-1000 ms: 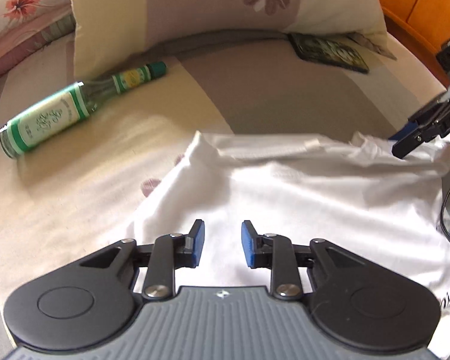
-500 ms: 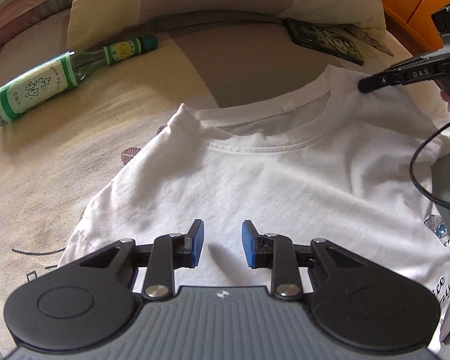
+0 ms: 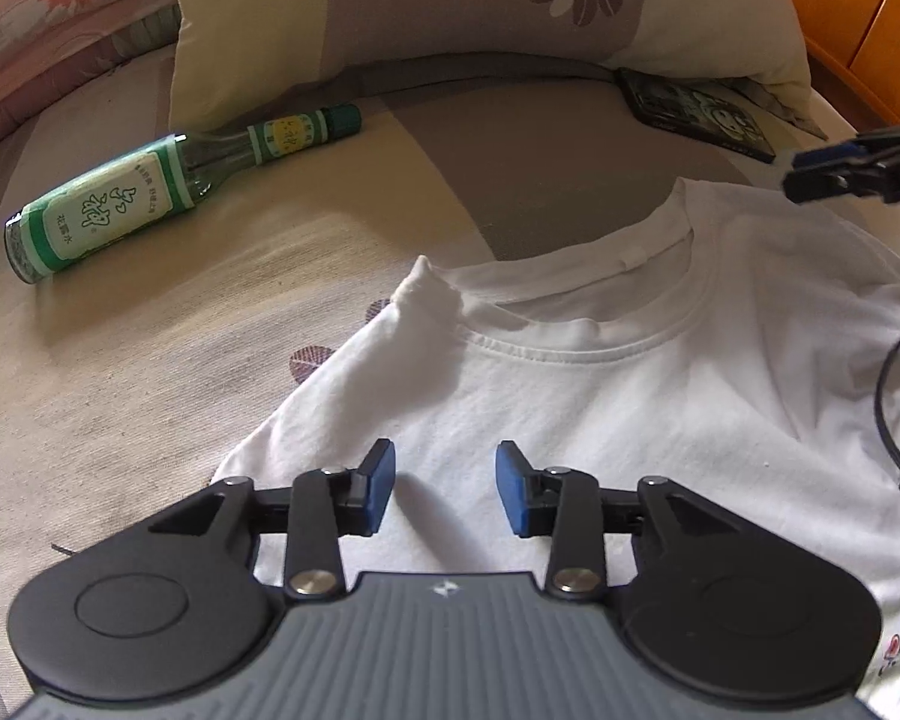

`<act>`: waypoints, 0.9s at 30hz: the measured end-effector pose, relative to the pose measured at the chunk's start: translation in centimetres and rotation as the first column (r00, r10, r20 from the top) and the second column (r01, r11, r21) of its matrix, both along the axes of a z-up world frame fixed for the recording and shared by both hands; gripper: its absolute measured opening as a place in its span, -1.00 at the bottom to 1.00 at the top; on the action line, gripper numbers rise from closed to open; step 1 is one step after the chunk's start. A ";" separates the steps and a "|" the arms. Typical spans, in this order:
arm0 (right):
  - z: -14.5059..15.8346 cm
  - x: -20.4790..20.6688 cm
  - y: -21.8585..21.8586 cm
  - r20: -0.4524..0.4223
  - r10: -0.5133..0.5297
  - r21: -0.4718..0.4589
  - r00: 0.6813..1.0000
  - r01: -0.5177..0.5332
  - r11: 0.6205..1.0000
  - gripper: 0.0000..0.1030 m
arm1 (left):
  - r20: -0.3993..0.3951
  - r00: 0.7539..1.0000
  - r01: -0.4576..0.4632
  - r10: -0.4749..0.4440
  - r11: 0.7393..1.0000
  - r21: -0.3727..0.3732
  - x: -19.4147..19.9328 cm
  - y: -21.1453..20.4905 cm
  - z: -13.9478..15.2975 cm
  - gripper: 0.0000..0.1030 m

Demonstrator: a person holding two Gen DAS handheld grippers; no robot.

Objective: Fold clothes

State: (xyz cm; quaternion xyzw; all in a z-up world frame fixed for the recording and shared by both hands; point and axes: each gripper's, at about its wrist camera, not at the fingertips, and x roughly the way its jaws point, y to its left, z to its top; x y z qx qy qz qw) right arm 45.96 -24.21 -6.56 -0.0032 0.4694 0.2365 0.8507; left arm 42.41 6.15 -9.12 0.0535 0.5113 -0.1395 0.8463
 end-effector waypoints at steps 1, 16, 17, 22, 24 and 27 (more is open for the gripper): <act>-0.1 -0.6 0.3 -0.020 0.013 0.011 1.000 -0.013 1.000 0.49 | 0.005 1.000 -0.010 0.009 1.000 0.004 0.3 0.2 -0.4 -0.21; -3.5 2.9 1.5 -0.036 -0.053 -0.126 0.998 0.048 0.991 0.66 | 0.092 0.990 -0.117 0.111 0.992 0.052 4.0 1.5 -0.4 0.04; -2.8 2.6 1.3 -0.032 -0.055 -0.124 0.998 0.050 0.991 0.66 | 0.099 0.989 -0.110 0.105 0.993 0.041 3.3 1.5 0.1 0.06; -0.4 -3.0 -0.3 -0.072 -0.059 -0.082 0.996 0.053 0.995 0.70 | 0.100 0.995 -0.030 0.027 0.999 0.024 -2.1 -0.6 2.0 0.12; 0.0 -6.0 -1.0 -0.106 -0.069 -0.071 0.992 0.062 0.996 0.71 | 0.089 0.996 -0.001 -0.001 1.000 0.021 -4.5 -1.7 2.5 0.13; 0.0 -10.3 -1.3 -0.155 -0.092 -0.083 0.984 0.080 0.993 0.71 | 0.055 0.998 0.013 -0.014 1.000 0.009 -8.1 -3.6 2.7 0.13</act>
